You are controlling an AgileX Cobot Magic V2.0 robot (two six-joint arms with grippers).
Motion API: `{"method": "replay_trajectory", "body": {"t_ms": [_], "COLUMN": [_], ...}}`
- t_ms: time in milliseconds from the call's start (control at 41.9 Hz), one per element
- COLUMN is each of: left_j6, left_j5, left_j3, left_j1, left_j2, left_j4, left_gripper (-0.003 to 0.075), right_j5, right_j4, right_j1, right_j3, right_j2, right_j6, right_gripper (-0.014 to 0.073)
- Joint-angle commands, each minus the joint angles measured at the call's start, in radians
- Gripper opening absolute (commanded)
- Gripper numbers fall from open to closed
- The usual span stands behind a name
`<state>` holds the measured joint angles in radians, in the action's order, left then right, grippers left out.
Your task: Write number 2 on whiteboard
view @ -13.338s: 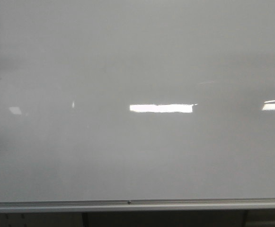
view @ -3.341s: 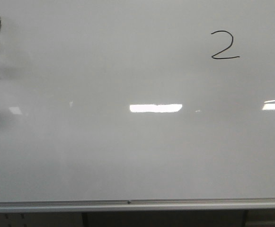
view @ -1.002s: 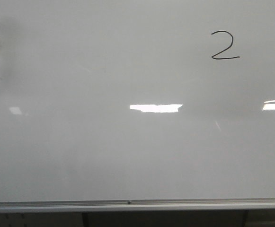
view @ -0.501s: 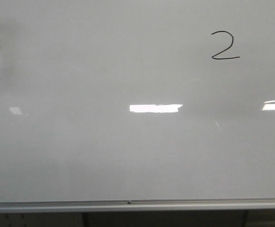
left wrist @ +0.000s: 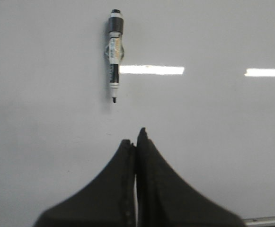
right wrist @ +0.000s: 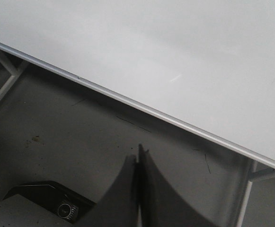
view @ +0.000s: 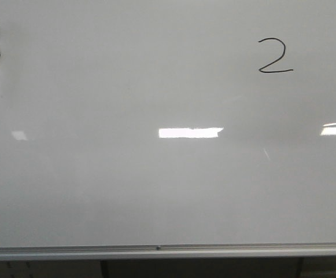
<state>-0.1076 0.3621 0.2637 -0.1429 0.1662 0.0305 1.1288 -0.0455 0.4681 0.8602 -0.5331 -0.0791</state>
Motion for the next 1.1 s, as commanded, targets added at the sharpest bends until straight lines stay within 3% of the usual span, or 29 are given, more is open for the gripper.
{"method": "replay_trajectory", "body": {"t_ms": [0, 453, 1074], "left_j6": [0.004, 0.054, 0.052], "left_j5": [-0.179, -0.448, -0.44], "left_j3": [-0.061, -0.293, -0.291], "left_j1": [0.045, 0.107, 0.107], "left_j2": [-0.063, -0.191, -0.187], "left_j4": [0.004, -0.067, -0.097], "left_gripper": [-0.0019, -0.0019, -0.0019], "right_j5": [-0.068, -0.067, -0.067], "right_j4": [-0.014, -0.014, -0.014], "right_j1": [-0.008, -0.008, -0.008], "right_j3": [0.025, 0.025, 0.025], "right_j2": [-0.005, -0.005, -0.005], "right_j6": [0.007, 0.007, 0.007], "right_gripper": [-0.0069, -0.0069, -0.0069]}}
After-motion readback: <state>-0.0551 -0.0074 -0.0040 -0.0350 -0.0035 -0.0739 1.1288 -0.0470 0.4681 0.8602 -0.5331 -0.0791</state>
